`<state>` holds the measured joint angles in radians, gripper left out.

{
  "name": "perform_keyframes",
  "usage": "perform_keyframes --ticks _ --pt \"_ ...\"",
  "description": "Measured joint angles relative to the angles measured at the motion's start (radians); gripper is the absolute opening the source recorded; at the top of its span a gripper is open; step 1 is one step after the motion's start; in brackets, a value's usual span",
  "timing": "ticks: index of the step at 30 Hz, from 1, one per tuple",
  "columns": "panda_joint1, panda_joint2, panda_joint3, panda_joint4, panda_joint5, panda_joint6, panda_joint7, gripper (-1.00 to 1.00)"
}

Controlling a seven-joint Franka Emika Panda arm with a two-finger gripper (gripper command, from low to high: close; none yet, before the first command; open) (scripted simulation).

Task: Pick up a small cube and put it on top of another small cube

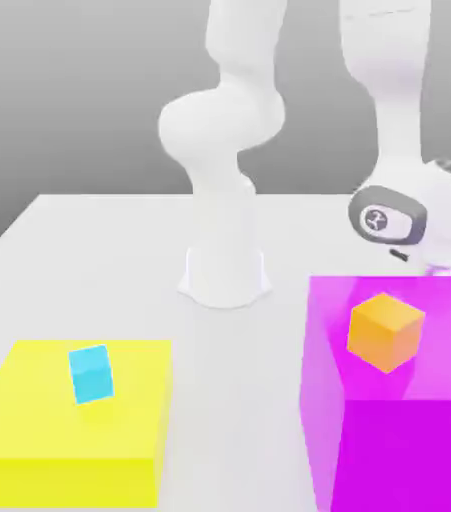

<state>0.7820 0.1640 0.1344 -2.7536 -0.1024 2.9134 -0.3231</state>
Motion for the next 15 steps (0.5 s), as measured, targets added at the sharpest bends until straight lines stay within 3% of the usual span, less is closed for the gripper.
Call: perform_keyframes --ticks 2,4,15 --pt "-0.003 -0.072 0.015 -0.013 0.049 -0.058 -0.036 -1.00" --pt "-0.006 -0.092 0.006 0.013 0.016 -0.097 -0.020 -1.00" --pt "-0.131 -0.141 -0.078 0.375 -0.148 -0.093 -0.386 -1.00"
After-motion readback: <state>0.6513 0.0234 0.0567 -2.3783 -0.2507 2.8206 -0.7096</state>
